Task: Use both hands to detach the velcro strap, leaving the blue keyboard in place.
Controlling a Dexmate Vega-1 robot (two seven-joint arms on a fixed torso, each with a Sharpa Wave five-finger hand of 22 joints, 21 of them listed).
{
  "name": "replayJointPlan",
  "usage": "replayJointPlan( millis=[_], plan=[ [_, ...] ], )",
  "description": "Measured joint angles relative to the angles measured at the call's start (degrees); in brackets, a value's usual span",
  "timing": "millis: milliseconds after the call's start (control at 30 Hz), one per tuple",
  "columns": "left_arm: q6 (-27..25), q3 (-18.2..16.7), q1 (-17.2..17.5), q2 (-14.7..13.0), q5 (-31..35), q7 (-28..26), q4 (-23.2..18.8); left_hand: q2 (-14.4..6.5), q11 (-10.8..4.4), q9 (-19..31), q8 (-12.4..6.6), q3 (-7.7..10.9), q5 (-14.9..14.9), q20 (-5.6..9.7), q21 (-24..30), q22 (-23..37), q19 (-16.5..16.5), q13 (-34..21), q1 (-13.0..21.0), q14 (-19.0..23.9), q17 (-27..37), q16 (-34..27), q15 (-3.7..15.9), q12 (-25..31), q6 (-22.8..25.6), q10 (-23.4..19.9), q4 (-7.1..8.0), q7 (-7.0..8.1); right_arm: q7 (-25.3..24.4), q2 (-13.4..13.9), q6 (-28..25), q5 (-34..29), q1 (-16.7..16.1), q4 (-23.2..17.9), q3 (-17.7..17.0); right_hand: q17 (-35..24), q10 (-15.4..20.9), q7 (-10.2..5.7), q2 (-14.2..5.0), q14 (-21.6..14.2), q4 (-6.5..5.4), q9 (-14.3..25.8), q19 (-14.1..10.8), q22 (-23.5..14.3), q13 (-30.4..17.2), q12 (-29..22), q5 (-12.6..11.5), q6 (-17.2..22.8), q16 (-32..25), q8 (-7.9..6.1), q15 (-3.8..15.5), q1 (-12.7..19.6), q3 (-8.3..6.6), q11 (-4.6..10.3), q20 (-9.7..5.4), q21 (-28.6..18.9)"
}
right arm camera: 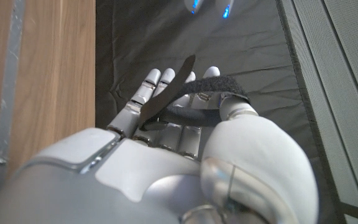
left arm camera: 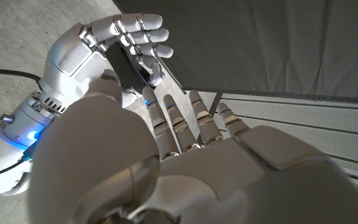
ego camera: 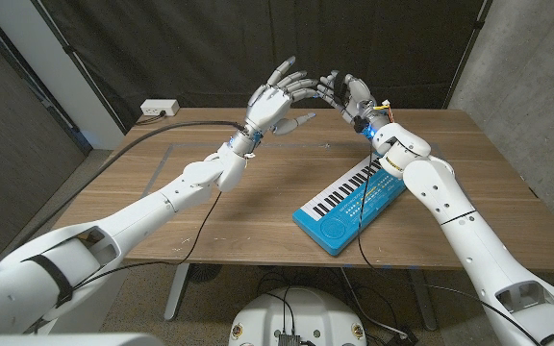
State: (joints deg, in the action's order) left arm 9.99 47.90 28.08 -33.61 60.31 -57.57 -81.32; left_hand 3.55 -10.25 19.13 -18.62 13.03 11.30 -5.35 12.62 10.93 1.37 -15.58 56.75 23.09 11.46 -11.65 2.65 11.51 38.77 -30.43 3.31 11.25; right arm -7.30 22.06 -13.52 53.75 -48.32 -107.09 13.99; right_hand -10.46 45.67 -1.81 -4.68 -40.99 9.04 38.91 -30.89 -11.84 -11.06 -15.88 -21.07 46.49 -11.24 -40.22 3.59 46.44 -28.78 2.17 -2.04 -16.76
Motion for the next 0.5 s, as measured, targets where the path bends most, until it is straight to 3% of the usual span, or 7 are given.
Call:
replayJointPlan(
  millis=[133, 500],
  plan=[
    [-0.39, 0.76, -0.95, 0.87, 1.4, -2.12, 1.47, 0.0, 0.0, -0.27, 0.0, 0.0, 0.0, -0.09, 0.0, 0.0, -0.09, 0.0, 0.0, 0.0, 0.15, 0.0, 0.0, 0.0, 0.22, 0.0, 0.0, -0.22, 0.44, -0.1, -2.0, 3.11, 0.16, -0.24, -0.47, -0.35, 0.63, 0.08, -1.55, -0.09, -1.88, -0.43, 0.0, -0.29, 0.0, 0.0, 0.0, 1.32, 0.0, 0.23, -0.09, -2.01, 0.34, 0.0, 0.0, -0.22],
    [0.65, -0.64, -1.44, 4.05, 6.82, -5.12, 5.08, -1.1, 0.21, -1.02, 0.0, 0.37, 0.43, -0.11, 0.0, 0.0, -0.06, 0.0, 1.1, 0.0, 0.15, -0.01, 0.0, 0.0, 0.88, 0.2, -0.36, -0.38, 0.03, 0.33, -4.99, 6.87, 0.51, -1.76, -0.77, -0.19, 0.62, 0.08, -1.79, -0.4, -1.95, -0.7, 0.01, -0.31, 0.0, 0.22, -0.35, 1.32, 0.0, 0.61, -0.41, -2.24, 0.4, 0.0, 0.0, -0.22]
  ],
)
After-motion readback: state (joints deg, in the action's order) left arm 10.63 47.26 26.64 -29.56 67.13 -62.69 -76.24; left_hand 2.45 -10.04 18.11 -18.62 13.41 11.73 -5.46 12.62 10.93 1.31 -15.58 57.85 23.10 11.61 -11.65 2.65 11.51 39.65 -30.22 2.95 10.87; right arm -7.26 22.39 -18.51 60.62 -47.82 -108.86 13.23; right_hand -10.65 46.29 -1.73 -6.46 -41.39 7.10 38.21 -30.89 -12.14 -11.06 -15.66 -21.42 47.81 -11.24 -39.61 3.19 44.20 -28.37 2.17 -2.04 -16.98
